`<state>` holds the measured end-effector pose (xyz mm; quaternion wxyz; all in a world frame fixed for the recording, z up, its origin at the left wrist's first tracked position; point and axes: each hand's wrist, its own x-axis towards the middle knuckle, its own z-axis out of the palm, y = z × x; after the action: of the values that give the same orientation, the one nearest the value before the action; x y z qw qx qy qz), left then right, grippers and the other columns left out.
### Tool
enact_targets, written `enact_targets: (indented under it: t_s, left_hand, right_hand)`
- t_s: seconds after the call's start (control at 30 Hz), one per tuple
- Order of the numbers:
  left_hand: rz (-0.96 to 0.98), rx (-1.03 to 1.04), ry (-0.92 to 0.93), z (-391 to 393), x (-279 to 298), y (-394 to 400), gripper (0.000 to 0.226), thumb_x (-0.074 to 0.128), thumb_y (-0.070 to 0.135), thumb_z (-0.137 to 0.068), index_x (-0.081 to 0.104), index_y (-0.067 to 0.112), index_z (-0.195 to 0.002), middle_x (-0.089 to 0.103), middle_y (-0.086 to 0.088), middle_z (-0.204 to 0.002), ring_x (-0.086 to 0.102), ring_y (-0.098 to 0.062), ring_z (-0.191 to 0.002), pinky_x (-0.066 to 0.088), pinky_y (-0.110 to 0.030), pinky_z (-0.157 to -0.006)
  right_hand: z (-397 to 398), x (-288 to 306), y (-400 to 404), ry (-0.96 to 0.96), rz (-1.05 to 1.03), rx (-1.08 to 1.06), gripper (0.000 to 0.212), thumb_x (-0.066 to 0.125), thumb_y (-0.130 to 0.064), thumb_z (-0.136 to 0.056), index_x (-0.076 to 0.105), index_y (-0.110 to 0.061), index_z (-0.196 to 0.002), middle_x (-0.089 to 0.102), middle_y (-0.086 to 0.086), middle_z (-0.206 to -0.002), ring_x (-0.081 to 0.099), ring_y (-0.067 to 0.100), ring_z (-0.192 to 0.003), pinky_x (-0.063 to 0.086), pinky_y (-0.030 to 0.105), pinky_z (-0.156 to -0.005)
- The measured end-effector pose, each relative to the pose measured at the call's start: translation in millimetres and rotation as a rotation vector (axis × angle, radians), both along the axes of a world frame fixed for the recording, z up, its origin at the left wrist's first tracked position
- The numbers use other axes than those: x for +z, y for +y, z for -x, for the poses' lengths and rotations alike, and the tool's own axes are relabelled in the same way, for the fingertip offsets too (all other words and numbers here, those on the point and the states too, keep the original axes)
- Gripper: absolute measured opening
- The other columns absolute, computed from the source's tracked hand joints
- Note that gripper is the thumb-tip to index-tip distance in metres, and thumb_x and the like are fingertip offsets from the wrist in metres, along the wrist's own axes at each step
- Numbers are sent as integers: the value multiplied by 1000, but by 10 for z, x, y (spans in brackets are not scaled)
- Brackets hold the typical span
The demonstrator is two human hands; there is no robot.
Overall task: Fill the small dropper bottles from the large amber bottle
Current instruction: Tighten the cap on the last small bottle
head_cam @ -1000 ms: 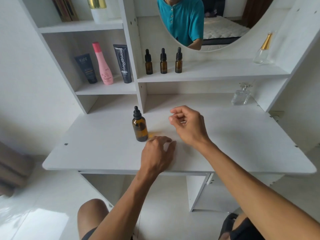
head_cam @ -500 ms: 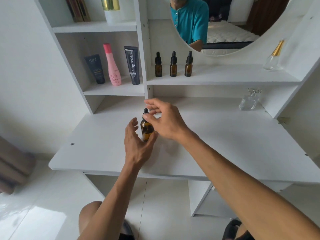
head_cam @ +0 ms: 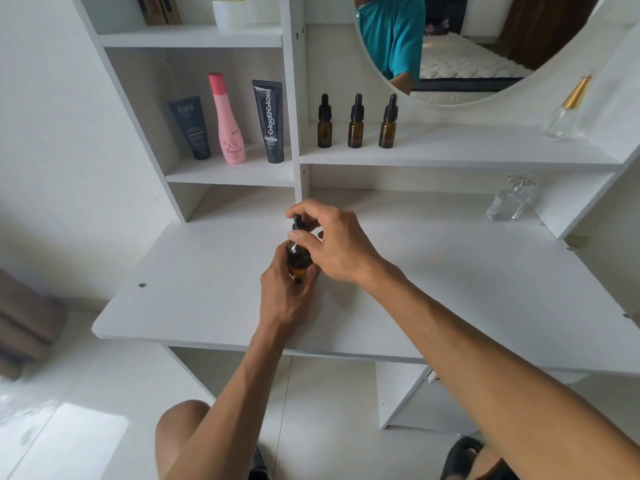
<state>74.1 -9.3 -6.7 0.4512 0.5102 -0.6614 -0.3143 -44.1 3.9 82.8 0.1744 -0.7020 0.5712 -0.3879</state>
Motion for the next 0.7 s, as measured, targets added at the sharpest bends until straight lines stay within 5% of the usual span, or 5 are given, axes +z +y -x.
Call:
enact_targets:
  t_s: [0.2, 0.4, 0.57, 0.7]
  left_hand:
    - [12, -19, 5, -8, -21, 2, 40, 72, 22, -92, 57, 13, -127, 69, 8, -105, 65, -3, -92, 46, -1, -74]
    - [12, -29, 13, -14, -28, 6, 42, 72, 24, -92, 56, 16, -129, 70, 8, -106, 66, -3, -92, 49, -5, -75]
    - [8, -32, 29, -15, -42, 8, 39, 71, 26, -91, 57, 20, -127, 69, 14, -102, 66, 4, -92, 53, -12, -77]
    - [0, -40, 43, -16, -53, 5, 39, 72, 25, -90, 58, 18, -126, 73, 7, -103, 70, -6, -91, 53, -13, -75]
  right_hand:
    - [9, -3, 6, 9, 19, -13, 25, 72, -21, -91, 65, -18, -114, 63, -8, -96, 61, 8, -88, 41, 5, -71]
    - [0, 22, 10, 18, 31, -8, 23, 72, -19, -91, 65, -15, -112, 63, -7, -96, 62, 13, -90, 51, 23, -82]
    - [-9, 13, -19, 21, 18, -46, 27, 78, -30, -86, 65, -17, -106, 65, -6, -94, 63, 13, -86, 44, 10, -68]
    - [14, 45, -21, 24, -15, -42, 22, 75, -27, -88, 66, -17, -105, 70, -4, -99, 66, 13, -92, 47, 15, -72]
